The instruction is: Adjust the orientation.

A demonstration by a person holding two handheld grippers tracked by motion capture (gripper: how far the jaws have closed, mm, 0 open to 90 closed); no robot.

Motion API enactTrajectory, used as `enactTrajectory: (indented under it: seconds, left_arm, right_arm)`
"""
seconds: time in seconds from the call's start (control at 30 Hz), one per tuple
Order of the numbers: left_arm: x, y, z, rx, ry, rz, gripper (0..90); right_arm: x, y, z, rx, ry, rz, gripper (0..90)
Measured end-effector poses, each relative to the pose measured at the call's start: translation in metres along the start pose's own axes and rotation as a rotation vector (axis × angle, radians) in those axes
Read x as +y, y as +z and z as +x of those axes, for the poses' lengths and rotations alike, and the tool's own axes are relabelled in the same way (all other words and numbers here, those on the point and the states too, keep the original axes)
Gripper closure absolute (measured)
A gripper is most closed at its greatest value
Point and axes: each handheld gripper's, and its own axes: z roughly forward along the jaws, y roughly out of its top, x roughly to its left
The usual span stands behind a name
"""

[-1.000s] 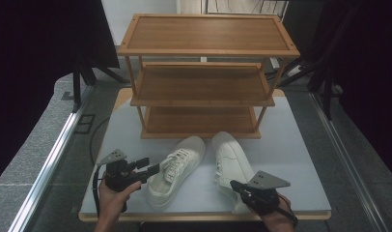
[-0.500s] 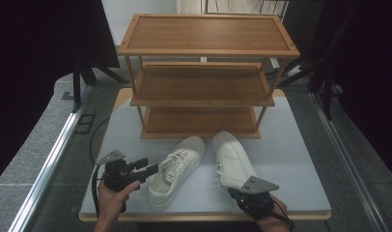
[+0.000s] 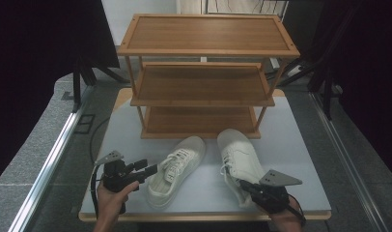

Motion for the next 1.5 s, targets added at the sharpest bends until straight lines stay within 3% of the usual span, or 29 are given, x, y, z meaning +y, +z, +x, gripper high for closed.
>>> enactTrajectory:
  seconds: [0.07,0.13,0.2,0.33,0.47,0.57,0.63,0.73,0.93,1.17,1.37,1.43,1.47,1.5]
  left_arm:
    - [0.000,0.001,-0.001,-0.003,-0.001,0.006,40.7]
    - [-0.002,0.004,-0.002,-0.004,0.000,0.014,40.7]
    - [-0.002,0.006,-0.002,-0.005,0.003,0.026,40.7]
    - [-0.003,0.009,-0.003,-0.005,0.004,0.034,40.5]
    - [-0.003,0.010,-0.003,-0.006,0.002,0.034,40.5]
    - [-0.003,0.009,-0.002,-0.005,0.001,0.035,40.5]
    - [-0.003,0.008,-0.002,-0.005,-0.002,0.033,40.5]
    - [-0.003,0.007,-0.001,-0.005,-0.005,0.028,40.5]
    - [-0.003,0.006,0.000,-0.003,-0.006,0.027,40.5]
    - [-0.003,0.007,0.000,0.000,-0.006,0.031,40.4]
    - [-0.003,0.006,0.000,0.001,-0.008,0.027,40.4]
    - [-0.003,0.006,0.000,0.002,-0.010,0.026,40.5]
    - [-0.003,0.006,0.000,0.002,-0.010,0.026,40.4]
    - [-0.003,0.006,0.001,0.002,-0.009,0.027,40.5]
  right_arm:
    - [0.000,-0.002,-0.003,-0.009,0.007,-0.009,90.0]
    - [-0.003,-0.009,-0.015,-0.044,0.032,-0.042,90.0]
    - [-0.006,-0.012,-0.024,-0.070,0.047,-0.039,90.0]
    - [-0.014,-0.017,-0.046,-0.118,0.129,-0.063,89.2]
    - [-0.026,-0.024,-0.068,-0.206,0.189,-0.057,88.9]
    - [-0.032,-0.028,-0.079,-0.141,0.248,-0.097,88.0]
    - [-0.031,-0.026,-0.077,-0.133,0.230,-0.092,87.2]
    - [-0.029,-0.024,-0.074,-0.143,0.200,-0.087,82.9]
    - [-0.029,-0.027,-0.074,-0.145,0.204,-0.089,72.8]
    - [-0.022,-0.037,-0.071,-0.165,0.183,-0.129,70.4]
    - [-0.020,-0.042,-0.073,-0.175,0.185,-0.130,66.5]
    - [-0.016,-0.043,-0.068,-0.103,0.193,-0.144,67.0]
    - [-0.016,-0.043,-0.068,-0.103,0.193,-0.144,67.0]
    - [-0.010,-0.044,-0.057,-0.034,0.169,-0.161,69.2]
